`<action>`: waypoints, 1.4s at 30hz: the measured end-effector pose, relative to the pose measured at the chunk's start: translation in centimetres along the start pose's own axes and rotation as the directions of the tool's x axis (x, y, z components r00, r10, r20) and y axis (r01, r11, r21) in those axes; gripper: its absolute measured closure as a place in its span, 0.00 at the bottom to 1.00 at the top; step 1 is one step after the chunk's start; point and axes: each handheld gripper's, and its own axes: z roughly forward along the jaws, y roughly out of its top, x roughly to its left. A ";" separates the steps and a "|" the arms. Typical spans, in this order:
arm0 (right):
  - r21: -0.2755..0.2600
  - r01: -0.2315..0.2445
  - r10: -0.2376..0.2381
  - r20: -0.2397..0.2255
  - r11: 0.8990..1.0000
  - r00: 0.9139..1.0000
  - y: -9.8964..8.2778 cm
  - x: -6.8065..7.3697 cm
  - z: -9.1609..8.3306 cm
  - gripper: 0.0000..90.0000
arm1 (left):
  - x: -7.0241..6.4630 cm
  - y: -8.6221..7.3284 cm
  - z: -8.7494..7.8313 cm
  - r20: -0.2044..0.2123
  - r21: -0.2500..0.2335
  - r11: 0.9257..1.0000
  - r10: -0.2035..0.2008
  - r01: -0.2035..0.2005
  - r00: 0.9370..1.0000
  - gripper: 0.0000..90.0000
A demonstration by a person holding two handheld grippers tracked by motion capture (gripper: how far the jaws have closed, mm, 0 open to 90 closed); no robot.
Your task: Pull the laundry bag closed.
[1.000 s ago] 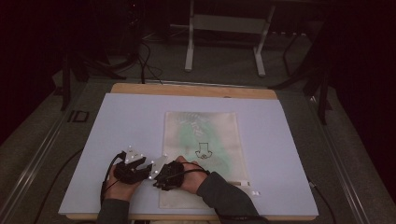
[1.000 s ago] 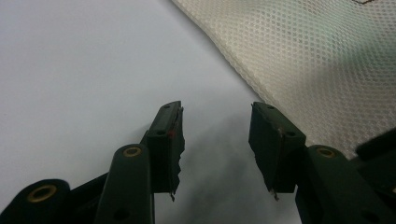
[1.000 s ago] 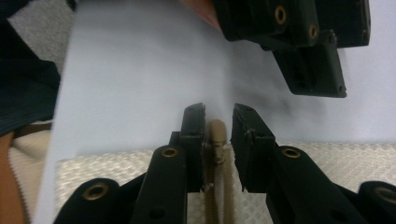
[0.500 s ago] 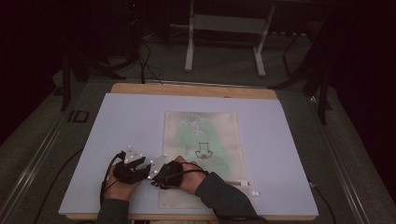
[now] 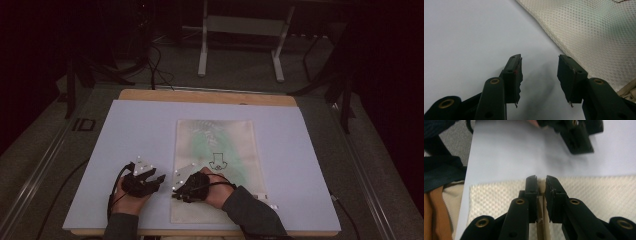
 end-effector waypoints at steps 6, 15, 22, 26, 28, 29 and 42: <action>0.029 -0.030 0.031 -0.024 0.999 0.999 -0.4 -0.6 -0.1 0.84 | -0.1 0.0 0.0 0.008 0.004 1.000 0.008 -0.008 1.000 0.60; 0.068 -0.069 0.074 -0.081 0.995 0.994 -0.2 -1.1 1.0 0.89 | -0.2 0.0 0.0 0.016 0.004 1.000 0.011 -0.011 1.000 0.60; 0.070 -0.057 0.062 -0.065 0.996 0.996 -0.4 -0.9 1.1 0.91 | -0.5 0.0 -0.3 0.037 0.001 1.000 0.019 -0.019 0.999 0.62; 0.071 -0.040 0.044 -0.055 0.997 0.998 -0.4 -0.8 1.0 0.91 | -0.7 -0.1 -0.8 0.057 -0.010 1.000 0.018 -0.018 0.998 0.68; 0.077 -0.029 0.033 -0.046 0.997 0.998 -0.4 -0.6 1.1 0.91 | -0.8 -0.1 -1.0 0.075 -0.015 1.000 0.016 -0.015 0.997 0.71; 0.085 -0.020 0.024 -0.038 0.996 0.999 -0.3 -0.5 1.1 0.91 | -0.8 -0.2 -1.1 0.082 -0.015 1.000 0.014 -0.013 0.997 0.74; 0.080 0.012 -0.011 -0.005 0.997 1.000 -0.6 0.0 1.2 0.91 | -2.4 0.1 -0.7 0.178 0.017 0.998 0.059 -0.063 0.982 0.97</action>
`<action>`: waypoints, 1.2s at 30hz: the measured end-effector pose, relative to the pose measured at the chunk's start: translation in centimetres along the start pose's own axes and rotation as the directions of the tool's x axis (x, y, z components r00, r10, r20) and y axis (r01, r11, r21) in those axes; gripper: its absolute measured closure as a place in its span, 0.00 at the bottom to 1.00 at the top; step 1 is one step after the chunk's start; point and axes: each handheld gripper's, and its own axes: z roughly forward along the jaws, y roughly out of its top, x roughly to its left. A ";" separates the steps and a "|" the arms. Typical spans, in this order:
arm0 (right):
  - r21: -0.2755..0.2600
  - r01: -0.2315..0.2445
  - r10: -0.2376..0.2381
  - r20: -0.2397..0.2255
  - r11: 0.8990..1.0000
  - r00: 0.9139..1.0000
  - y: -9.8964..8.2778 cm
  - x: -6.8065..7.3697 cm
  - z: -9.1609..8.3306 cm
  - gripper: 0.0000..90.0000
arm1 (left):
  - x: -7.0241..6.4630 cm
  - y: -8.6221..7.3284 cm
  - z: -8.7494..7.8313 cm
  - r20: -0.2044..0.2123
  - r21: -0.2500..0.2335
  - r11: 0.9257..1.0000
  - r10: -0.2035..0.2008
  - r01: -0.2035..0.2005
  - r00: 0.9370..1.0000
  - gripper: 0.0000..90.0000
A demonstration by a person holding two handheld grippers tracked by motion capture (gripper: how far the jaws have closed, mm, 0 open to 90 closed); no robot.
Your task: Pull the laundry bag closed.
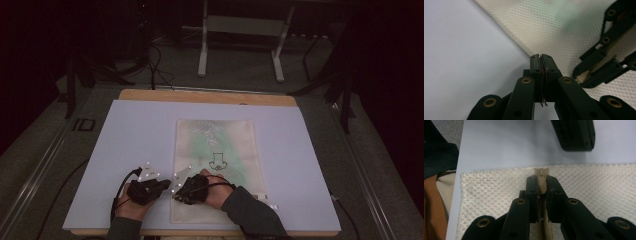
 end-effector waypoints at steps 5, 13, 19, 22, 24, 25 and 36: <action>-0.003 0.001 -0.001 0.002 1.000 1.000 0.0 0.0 0.0 0.91 | -0.4 0.1 0.5 0.022 0.020 1.000 0.015 -0.016 1.000 0.97; -0.002 0.002 -0.002 0.004 1.000 1.000 -0.1 0.1 0.0 0.91 | -0.7 0.2 0.8 0.039 0.038 0.999 0.020 -0.021 0.999 0.97; -0.007 -0.002 0.002 0.002 1.000 1.000 -0.1 0.0 0.0 0.91 | -0.8 0.2 0.9 0.048 0.038 0.999 0.017 -0.019 0.999 0.97; -0.004 -0.002 0.002 0.002 1.000 1.000 -0.1 0.0 0.0 0.91 | -0.7 0.1 1.0 0.053 0.045 0.999 0.007 -0.010 0.999 0.97; -0.003 -0.003 0.003 0.002 1.000 1.000 -0.1 0.1 0.0 0.91 | -0.7 0.1 1.0 0.056 0.052 0.999 0.008 -0.011 0.998 0.97; -0.003 -0.004 0.004 0.001 1.000 1.000 -0.1 0.1 0.0 0.91 | -0.7 0.1 1.1 0.057 0.059 0.998 0.005 -0.008 0.998 0.98; 0.009 -0.013 0.014 -0.017 1.000 1.000 -0.1 -0.1 -0.1 0.91 | -0.8 0.3 1.3 0.037 0.095 0.995 0.022 -0.026 0.999 0.99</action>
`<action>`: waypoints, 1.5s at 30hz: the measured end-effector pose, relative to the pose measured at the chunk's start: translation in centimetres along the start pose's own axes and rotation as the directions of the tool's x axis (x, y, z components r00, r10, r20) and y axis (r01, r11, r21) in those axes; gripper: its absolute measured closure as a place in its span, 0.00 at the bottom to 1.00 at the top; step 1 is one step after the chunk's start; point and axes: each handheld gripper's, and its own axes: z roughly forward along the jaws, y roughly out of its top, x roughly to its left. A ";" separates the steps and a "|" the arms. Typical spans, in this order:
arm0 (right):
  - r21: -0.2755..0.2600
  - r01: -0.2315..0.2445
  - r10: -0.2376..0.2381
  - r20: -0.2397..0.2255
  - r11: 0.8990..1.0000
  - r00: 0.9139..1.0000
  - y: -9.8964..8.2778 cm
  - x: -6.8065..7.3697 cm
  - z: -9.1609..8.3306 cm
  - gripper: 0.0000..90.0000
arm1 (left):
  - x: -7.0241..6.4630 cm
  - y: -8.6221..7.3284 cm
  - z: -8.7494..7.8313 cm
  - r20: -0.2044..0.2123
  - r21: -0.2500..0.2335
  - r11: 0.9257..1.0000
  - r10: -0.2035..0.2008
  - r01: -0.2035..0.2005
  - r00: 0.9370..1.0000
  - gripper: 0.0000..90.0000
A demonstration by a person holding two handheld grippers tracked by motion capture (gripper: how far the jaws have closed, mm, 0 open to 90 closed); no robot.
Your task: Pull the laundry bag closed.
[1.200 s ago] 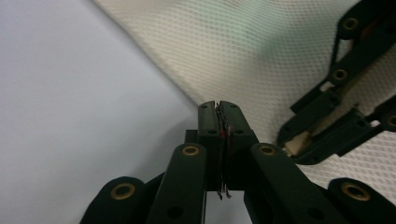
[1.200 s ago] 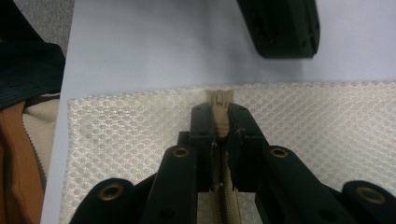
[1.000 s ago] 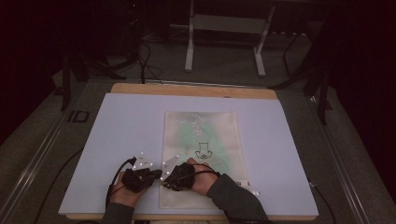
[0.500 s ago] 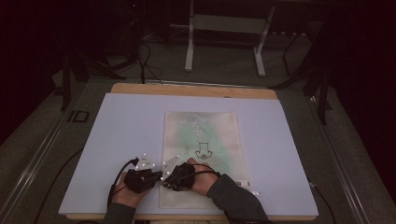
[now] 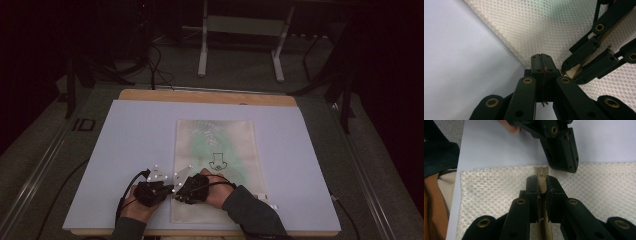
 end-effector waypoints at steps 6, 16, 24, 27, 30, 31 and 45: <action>0.008 0.002 -0.002 -0.008 1.000 1.000 -0.3 -0.2 -0.3 0.91 | 0.1 0.0 0.0 0.001 0.003 1.000 -0.003 0.003 1.000 0.99; 0.026 0.017 -0.017 0.001 1.000 1.000 -0.9 -0.2 -0.7 0.91 | -0.2 0.2 0.0 -0.015 0.011 1.000 -0.005 0.005 1.000 0.99; 0.023 0.028 -0.028 0.008 0.999 1.000 -0.9 -0.1 -0.6 0.91 | -0.9 0.4 -0.3 0.002 -0.012 1.000 -0.006 0.006 1.000 0.99; 0.023 0.025 -0.025 0.010 0.999 1.000 -0.9 -0.1 -0.7 0.91 | -1.0 0.3 -0.3 0.013 -0.017 1.000 -0.006 0.006 1.000 0.99; 0.023 0.024 -0.024 0.009 0.999 1.000 -0.9 -0.1 -0.7 0.91 | -1.0 0.2 -0.4 0.029 -0.019 1.000 -0.010 0.010 1.000 0.99; 0.024 0.024 -0.024 0.009 0.999 1.000 -0.9 -0.1 -0.7 0.91 | -0.9 0.2 -0.4 0.033 -0.017 1.000 -0.011 0.012 0.999 0.99; 0.042 0.049 -0.050 0.014 0.998 0.999 -0.7 0.0 -0.7 0.91 | -1.2 0.1 0.0 0.004 0.008 1.000 0.000 0.000 1.000 0.99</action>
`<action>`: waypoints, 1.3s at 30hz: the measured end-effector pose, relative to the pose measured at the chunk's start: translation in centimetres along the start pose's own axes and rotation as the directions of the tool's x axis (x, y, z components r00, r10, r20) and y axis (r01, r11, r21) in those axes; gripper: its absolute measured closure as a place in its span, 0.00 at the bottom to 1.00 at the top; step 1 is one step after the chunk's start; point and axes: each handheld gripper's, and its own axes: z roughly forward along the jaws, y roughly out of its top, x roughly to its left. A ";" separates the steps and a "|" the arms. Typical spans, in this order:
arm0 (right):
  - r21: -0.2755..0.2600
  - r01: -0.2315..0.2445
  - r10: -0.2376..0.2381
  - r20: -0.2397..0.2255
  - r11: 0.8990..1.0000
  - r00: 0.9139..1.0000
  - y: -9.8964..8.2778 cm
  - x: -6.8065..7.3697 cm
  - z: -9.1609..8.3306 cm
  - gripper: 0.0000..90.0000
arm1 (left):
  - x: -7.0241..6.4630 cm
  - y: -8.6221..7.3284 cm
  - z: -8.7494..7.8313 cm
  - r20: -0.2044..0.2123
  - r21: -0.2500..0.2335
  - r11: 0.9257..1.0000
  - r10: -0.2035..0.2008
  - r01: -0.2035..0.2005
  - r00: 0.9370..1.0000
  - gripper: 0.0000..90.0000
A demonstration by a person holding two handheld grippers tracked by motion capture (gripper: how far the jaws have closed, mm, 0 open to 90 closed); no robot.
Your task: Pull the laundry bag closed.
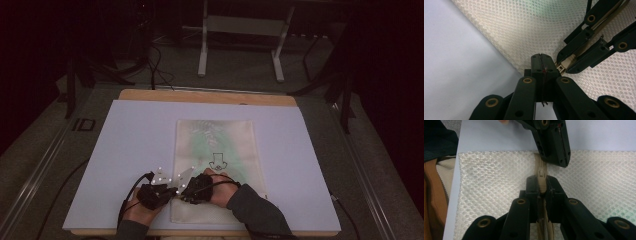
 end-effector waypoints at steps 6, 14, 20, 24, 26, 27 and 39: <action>0.017 0.002 -0.002 0.000 1.000 1.000 -0.1 0.1 -0.3 0.91 | -0.1 0.0 0.0 -0.002 -0.004 1.000 0.001 -0.001 1.000 0.99; 0.027 0.011 -0.011 0.002 1.000 1.000 -0.6 0.1 -0.6 0.91 | 0.0 -0.2 0.0 0.006 -0.016 1.000 -0.010 0.010 1.000 0.99; 0.033 0.014 -0.014 0.004 0.999 1.000 -0.7 0.2 -0.7 0.91 | 0.1 -0.2 0.0 0.015 -0.019 1.000 -0.018 0.018 1.000 0.99; 0.037 0.014 -0.014 0.009 0.999 1.000 -0.9 0.3 -0.8 0.91 | 0.1 -0.2 0.0 0.014 -0.017 1.000 -0.017 0.017 1.000 0.99; 0.036 0.012 -0.012 0.009 0.999 1.000 -0.9 0.3 -0.9 0.91 | 0.1 -0.2 0.0 0.013 -0.017 1.000 -0.018 0.018 1.000 0.99; 0.037 0.009 -0.009 0.008 0.999 1.000 -1.0 0.4 -0.9 0.91 | 0.1 -0.1 0.0 0.013 -0.017 1.000 -0.018 0.019 1.000 0.99; 0.052 0.011 -0.012 0.012 0.999 1.000 -1.6 0.4 -1.4 0.91 | 0.1 -0.1 0.0 0.013 -0.015 1.000 -0.017 0.017 1.000 0.99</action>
